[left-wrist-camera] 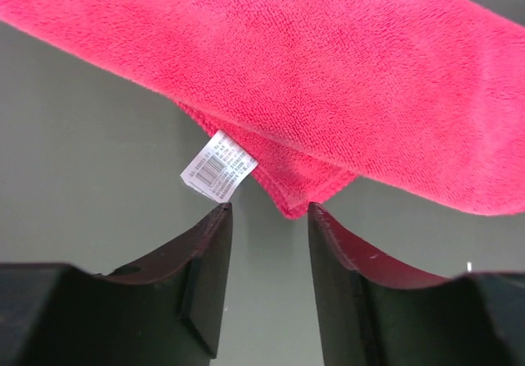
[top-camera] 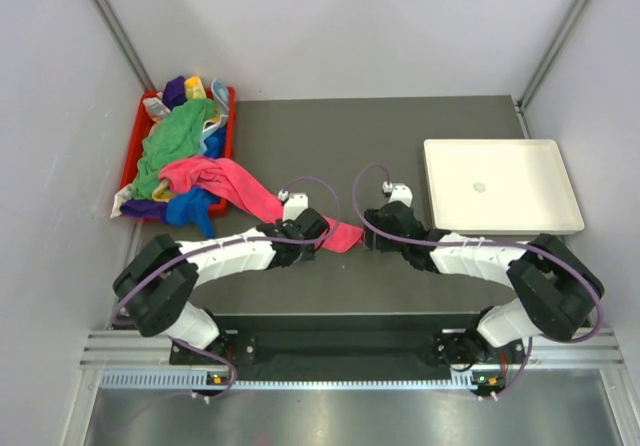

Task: Fold and stack the towels
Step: Move the towel to the center of the board, then flatten out the crumpled towel

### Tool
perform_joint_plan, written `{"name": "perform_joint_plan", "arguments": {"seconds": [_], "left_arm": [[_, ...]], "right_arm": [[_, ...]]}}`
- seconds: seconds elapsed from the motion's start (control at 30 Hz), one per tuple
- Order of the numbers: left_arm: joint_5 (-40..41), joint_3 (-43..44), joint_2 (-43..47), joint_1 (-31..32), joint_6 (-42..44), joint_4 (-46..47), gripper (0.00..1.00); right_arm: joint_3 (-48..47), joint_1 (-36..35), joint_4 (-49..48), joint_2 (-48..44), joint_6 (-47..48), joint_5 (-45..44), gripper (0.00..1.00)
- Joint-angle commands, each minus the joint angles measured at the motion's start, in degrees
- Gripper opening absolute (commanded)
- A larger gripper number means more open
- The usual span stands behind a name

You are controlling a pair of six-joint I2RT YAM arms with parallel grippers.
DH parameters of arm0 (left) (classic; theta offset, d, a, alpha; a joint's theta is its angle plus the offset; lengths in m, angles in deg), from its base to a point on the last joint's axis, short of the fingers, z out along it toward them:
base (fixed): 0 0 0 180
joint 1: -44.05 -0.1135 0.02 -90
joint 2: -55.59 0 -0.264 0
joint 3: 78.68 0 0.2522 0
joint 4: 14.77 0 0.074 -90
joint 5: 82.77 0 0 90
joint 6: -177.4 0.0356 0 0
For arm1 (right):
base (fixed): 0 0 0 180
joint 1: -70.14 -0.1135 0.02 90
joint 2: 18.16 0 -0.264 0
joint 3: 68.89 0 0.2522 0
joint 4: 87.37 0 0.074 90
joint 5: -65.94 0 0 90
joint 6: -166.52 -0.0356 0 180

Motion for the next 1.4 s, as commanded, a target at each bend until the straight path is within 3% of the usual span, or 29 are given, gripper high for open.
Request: {"name": "perform_joint_plan", "arguments": {"seconds": [0.0,0.23,0.7,0.73,0.87,0.97,1.03,1.2,1.37], "left_arm": [[-0.4,0.8,-2.0,-0.6,1.2,4.7,0.48],[-0.6,-0.1,-5.1,-1.0,1.4,7.7,0.49],[1.3,-1.5,-3.4,-1.0,0.9,6.3,0.12],[1.3,-1.5,-3.3,-1.0,0.9,6.2,0.06],[1.3,-1.5,-1.4,-1.0,0.7,5.1,0.00],[1.3,-1.5,0.7,-1.0,0.9,4.1,0.00],[1.7,-0.4,3.4,-1.0,1.4,1.2,0.00],[0.3,2.4,7.7,-0.9,3.7,-2.7,0.00],[0.2,10.2,10.4,1.1,7.2,-9.6,0.00]], "right_arm": [[-0.2,-1.3,-4.7,1.2,-1.3,0.1,0.72],[-0.9,-1.8,-5.3,3.3,-1.5,-0.1,0.72],[-1.1,-2.2,-9.8,7.4,-2.7,0.9,0.68],[-1.0,-2.4,-10.3,7.3,-2.9,1.2,0.66],[-0.8,-3.1,-10.6,7.6,-3.8,1.0,0.52],[-0.6,-3.3,-10.7,7.7,-4.7,0.7,0.34],[-0.4,-3.3,-9.9,6.6,-5.2,0.3,0.13],[-0.8,-3.1,-7.0,3.5,-5.0,-1.6,0.01],[-2.9,-3.1,0.8,-4.1,-3.0,-6.3,0.00]]}}
